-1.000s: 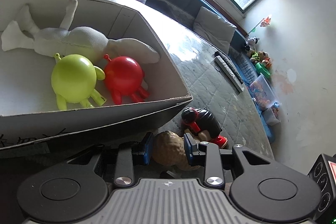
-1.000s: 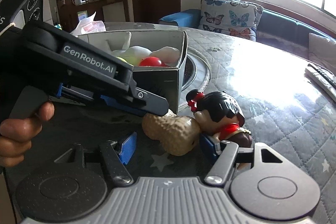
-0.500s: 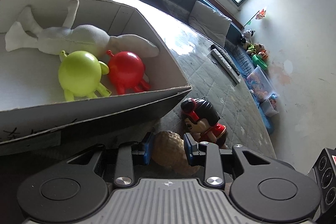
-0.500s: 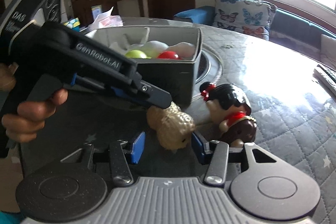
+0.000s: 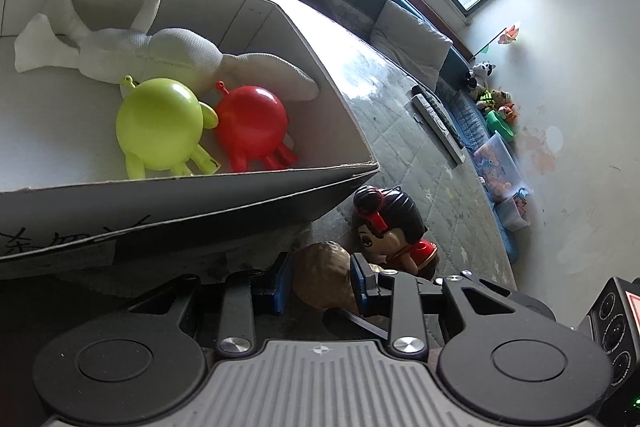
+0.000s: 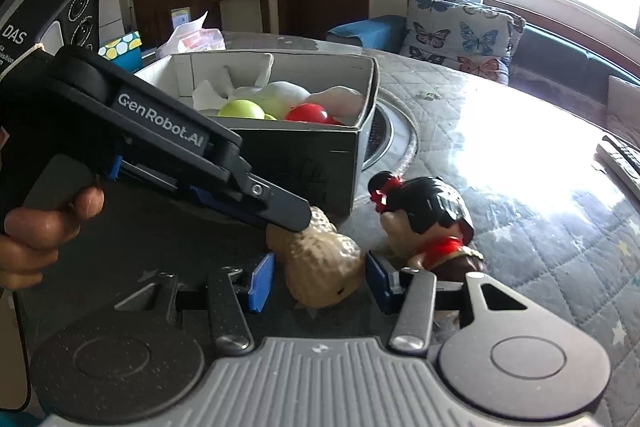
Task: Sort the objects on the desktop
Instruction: 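Close the left gripper on the peanut plush and lift it, then carry the peanut plush into the box and open the left gripper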
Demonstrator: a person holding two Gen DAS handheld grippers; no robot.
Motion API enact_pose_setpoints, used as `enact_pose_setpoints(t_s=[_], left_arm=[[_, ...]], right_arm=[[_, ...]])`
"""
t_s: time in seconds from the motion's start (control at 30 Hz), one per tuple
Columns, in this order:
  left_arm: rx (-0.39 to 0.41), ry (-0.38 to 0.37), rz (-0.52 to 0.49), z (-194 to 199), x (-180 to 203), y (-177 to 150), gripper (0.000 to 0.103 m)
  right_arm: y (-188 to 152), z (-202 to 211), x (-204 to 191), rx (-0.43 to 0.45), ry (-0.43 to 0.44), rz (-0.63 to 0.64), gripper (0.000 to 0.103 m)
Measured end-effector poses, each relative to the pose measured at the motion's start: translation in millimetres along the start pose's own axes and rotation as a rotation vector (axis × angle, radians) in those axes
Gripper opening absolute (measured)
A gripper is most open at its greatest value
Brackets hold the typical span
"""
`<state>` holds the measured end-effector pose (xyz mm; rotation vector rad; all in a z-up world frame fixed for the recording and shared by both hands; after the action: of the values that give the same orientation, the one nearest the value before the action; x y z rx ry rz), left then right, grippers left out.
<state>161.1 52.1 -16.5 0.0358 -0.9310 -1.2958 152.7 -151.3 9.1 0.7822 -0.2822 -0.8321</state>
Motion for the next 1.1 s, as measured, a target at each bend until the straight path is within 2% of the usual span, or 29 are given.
enact_pose_setpoints(t_s=[0.1,0.33,0.6,0.87,1.1], left_arm=[[-0.001,0.000,-0.010,1,1,-1,0.033],[0.004,-0.024,-0.034,13,6,-10,0.033],[0.094,-0.037,-0.043,59,10,-13,0.033],[0.212,-0.002,-0.034,90,-3,25,0.033],[0.242,0.030,0.018,80,-37,73,0.033]], right_arm=[[-1,0,-1,-0.007,0.000,0.007,0.045],[-7,17,-6,0.001,0.004,0.009,0.045],[6,42,-28,0.068,0.031,0.068,0.045],[53,31,-46,0.145,0.055,0.123,0.045],[101,-18,-46,0.150,0.067,0.110,0.044]])
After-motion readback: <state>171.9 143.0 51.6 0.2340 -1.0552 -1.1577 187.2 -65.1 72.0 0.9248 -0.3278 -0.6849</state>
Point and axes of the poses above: each gripper's, at about its wrist camera, not at the fingertips, and z roughly against the way its jaws point, x to its right, y to its top, the point moved 1 cm from there along -z, roughly the way its jaws point, and after that the axes turned 4 degrees about -z, right-handed, at the moved point
